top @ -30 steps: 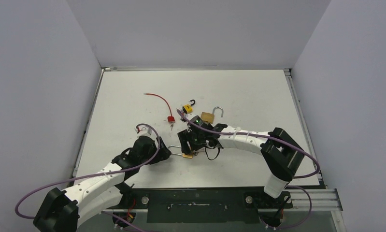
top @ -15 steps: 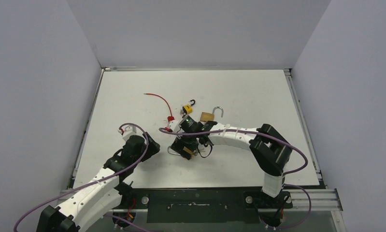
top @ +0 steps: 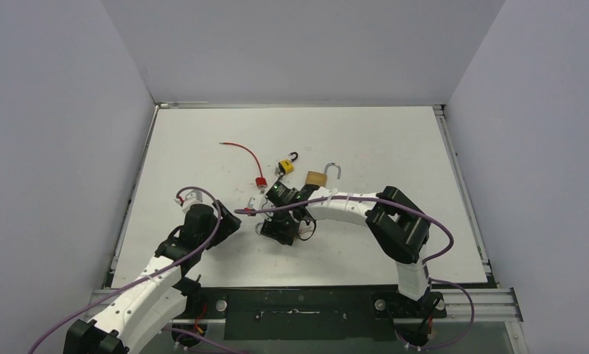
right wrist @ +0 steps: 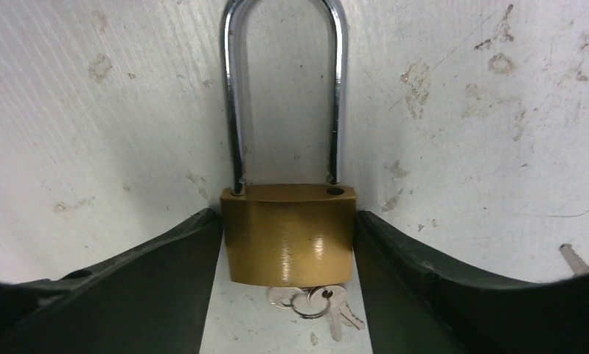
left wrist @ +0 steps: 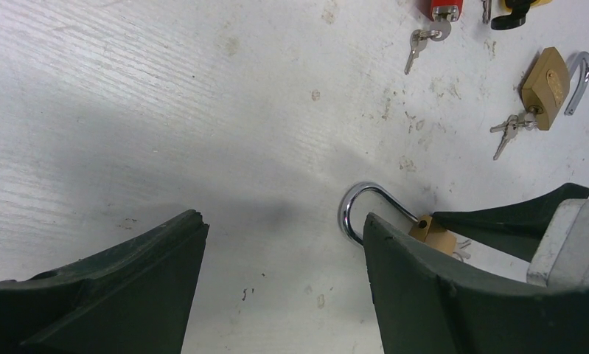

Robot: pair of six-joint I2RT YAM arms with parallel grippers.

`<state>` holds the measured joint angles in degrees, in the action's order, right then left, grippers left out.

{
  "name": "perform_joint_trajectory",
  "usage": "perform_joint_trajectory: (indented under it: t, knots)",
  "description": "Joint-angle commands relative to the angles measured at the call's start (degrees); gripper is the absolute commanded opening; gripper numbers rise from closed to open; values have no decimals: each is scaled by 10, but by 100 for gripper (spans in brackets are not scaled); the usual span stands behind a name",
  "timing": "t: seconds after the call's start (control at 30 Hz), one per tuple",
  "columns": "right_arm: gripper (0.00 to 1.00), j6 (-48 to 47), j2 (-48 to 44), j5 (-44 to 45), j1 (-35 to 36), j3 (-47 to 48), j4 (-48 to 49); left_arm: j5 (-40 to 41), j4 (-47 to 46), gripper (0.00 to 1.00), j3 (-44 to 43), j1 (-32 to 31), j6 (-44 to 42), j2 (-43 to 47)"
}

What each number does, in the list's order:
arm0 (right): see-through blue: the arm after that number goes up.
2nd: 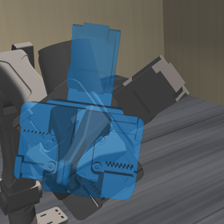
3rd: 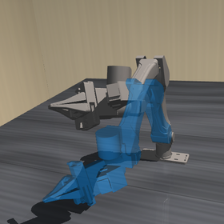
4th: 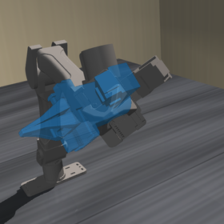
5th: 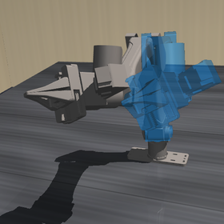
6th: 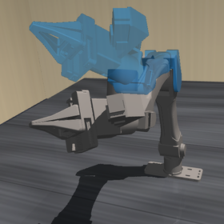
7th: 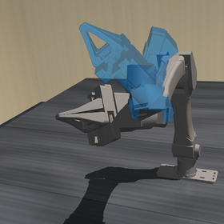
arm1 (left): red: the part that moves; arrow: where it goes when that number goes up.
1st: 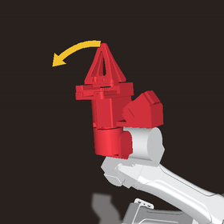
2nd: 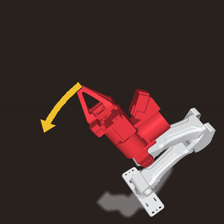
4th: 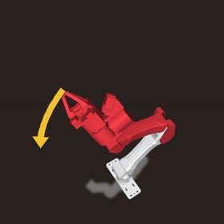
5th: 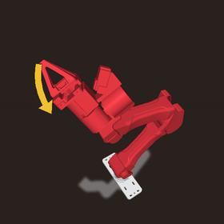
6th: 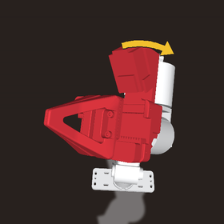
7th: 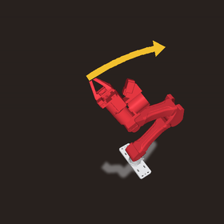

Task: Unlock with the key
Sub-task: Adjust the lock at the center of the board.

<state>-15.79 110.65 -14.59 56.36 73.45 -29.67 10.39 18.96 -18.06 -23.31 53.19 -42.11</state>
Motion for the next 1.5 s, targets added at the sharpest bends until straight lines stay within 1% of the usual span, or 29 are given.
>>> perform_joint_trajectory:
  t: [0.0,0.07,0.1,0.17,0.3,0.37,0.57,0.67,0.8,0.87,0.97,1.0,1.03,1.07,1.13,1.17,1.27,1.47]
  knots:
    - [55,-11,25,-2,4,22,-39,-31,-16,75,-13,13,-7,-1]
    - [41,-1,26,16,3,23,-38,-44,-22,75,-10,14,-6,-2]
    - [36,4,25,22,2,22,-33,-54,-28,75,-8,15,-4,-4]
    - [30,13,16,26,2,16,-20,-72,-43,78,-3,15,-2,-6]
    - [23,21,-30,5,3,-12,26,-100,-77,82,10,16,-2,-8]
    - [21,25,-54,-13,2,-23,41,-104,-88,84,14,17,-3,-10]
    - [19,25,-104,-60,1,-36,49,-175,-164,91,30,20,-20,-35]
    - [18,23,-119,-78,1,-40,44,-217,-210,93,32,20,-38,-62]
    - [18,23,-140,-84,2,-44,43,-236,-197,92,8,21,-71,-110]
    - [18,25,-150,-84,1,-46,46,-241,-181,87,-6,22,-86,-133]
    - [18,25,-163,-94,2,-47,49,-260,-163,70,-24,22,-104,-167]
    - [18,26,-166,-97,1,-48,49,-265,-158,61,-30,23,-108,-176]
    - [18,26,-169,-98,0,-48,50,-274,-156,48,-33,23,-113,-183]
    - [18,26,-170,-97,1,-49,50,-284,-156,41,-36,23,-116,-190]
    - [18,28,-170,-91,0,-53,53,-302,-154,31,-40,23,-117,-201]
    - [18,29,-168,-86,-1,-54,54,-309,-152,28,-42,24,-114,-207]
    - [18,33,-163,-75,-5,-56,56,-330,-143,25,-45,24,-106,-223]
    - [17,47,-136,-52,-10,-66,69,-323,-97,27,-63,30,-89,-253]
